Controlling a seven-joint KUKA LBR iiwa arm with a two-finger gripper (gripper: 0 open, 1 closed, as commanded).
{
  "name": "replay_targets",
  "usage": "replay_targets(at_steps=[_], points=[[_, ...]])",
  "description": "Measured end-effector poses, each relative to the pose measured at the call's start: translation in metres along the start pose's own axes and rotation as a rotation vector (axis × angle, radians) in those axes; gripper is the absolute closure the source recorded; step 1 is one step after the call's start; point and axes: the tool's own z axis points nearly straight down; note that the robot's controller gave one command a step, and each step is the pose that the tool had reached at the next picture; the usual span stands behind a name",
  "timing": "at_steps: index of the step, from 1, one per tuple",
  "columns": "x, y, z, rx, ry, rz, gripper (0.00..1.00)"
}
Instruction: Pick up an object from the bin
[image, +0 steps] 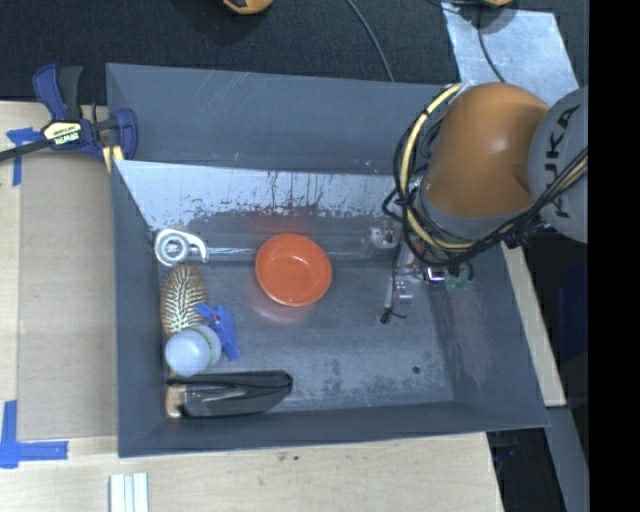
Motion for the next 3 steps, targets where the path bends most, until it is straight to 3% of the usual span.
replay_targets(at_steps=[1, 2, 3], points=[[-0.002, 0.0, -0.004, 0.0, -0.008, 0.0, 0.0], [-0.049, 0.069, 0.109, -0.001, -0.017, -0.039, 0.0], [-0.036, 0.072, 0.042, 0.003, -0.023, -0.279, 0.0]])
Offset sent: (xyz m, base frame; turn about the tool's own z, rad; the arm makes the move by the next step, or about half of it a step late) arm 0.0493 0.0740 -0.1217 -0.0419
